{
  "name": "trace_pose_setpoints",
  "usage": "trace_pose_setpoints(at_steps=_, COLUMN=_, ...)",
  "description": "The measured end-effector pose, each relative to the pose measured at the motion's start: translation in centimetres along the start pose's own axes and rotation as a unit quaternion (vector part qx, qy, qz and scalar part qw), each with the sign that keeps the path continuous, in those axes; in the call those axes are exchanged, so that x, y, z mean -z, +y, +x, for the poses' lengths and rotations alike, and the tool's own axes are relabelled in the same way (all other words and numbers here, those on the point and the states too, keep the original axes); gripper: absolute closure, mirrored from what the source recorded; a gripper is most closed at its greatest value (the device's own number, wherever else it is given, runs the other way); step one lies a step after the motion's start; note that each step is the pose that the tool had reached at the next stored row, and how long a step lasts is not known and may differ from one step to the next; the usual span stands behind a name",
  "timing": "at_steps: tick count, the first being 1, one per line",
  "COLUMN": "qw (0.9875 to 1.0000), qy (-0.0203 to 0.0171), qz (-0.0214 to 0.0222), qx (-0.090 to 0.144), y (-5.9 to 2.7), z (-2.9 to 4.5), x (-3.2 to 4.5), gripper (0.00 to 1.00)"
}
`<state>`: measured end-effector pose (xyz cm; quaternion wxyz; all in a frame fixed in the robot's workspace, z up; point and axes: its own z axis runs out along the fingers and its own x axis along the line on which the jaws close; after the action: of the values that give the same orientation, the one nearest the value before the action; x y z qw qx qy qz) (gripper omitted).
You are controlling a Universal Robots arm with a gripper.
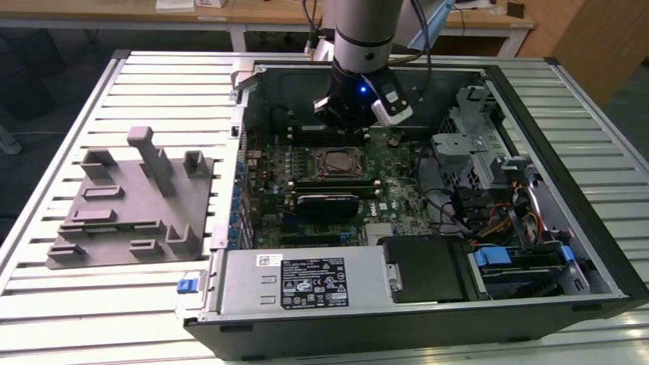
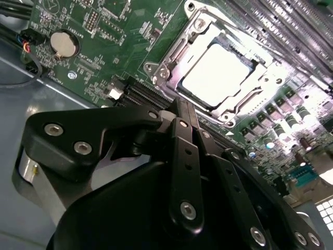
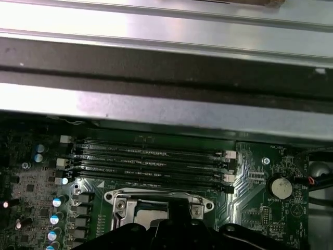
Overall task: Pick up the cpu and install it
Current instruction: 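Install the second cpu locking lever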
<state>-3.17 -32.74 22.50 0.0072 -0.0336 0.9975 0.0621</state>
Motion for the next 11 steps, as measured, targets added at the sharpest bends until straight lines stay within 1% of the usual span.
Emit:
trace_pose_setpoints(at_steps=4, qw=1.0, qy=0.0, qz=0.0001, qx=0.0, y=-0.14, z=0.02, x=0.06, gripper=0.89)
trace_pose_setpoints(at_steps=9, qw=1.0, qy=0.0, qz=0.0001, qx=0.0, y=-0.1, z=0.01, x=0.45, gripper=0.89)
trace_pose_setpoints(at_steps=11, qw=1.0, qy=0.0, qz=0.0, qx=0.0, y=-0.09, z=0.01, x=0.47, gripper=0.89)
